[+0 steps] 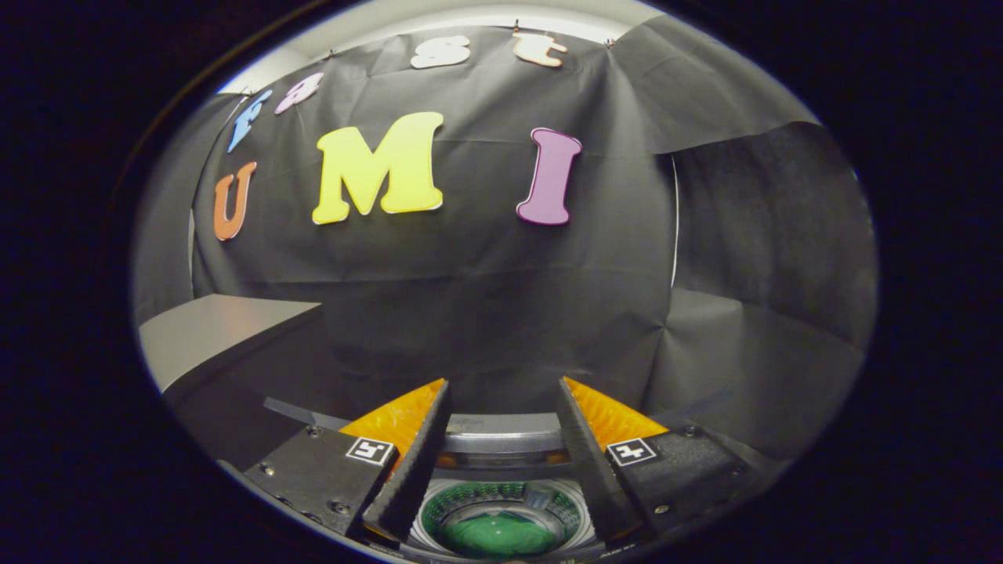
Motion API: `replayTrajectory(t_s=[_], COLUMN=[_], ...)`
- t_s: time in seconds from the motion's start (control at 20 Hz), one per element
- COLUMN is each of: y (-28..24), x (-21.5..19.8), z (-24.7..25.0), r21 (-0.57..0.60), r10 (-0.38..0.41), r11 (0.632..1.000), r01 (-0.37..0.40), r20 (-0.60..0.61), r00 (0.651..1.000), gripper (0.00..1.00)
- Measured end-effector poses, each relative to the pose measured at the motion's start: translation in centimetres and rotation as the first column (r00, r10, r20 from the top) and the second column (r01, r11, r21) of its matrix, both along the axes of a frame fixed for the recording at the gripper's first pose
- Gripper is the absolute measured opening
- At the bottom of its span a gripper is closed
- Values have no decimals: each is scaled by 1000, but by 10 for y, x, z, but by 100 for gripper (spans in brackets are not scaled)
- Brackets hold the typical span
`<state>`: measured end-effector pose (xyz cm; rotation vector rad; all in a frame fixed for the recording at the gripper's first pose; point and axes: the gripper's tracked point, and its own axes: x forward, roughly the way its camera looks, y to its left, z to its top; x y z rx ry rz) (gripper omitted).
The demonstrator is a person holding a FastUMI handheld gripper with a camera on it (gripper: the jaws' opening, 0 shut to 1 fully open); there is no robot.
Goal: Put the clothes into the washing machine and then close the washing machine lid.
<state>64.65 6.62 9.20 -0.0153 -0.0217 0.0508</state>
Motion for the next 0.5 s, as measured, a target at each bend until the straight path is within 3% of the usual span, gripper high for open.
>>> replayTrajectory(t_s=[0.5], y=[-14], x=[-20], z=[-18], r21=[-19], r10=[-5], r11=[1000], r01=[4], r20=[-35], r00=[999], gripper=[85])
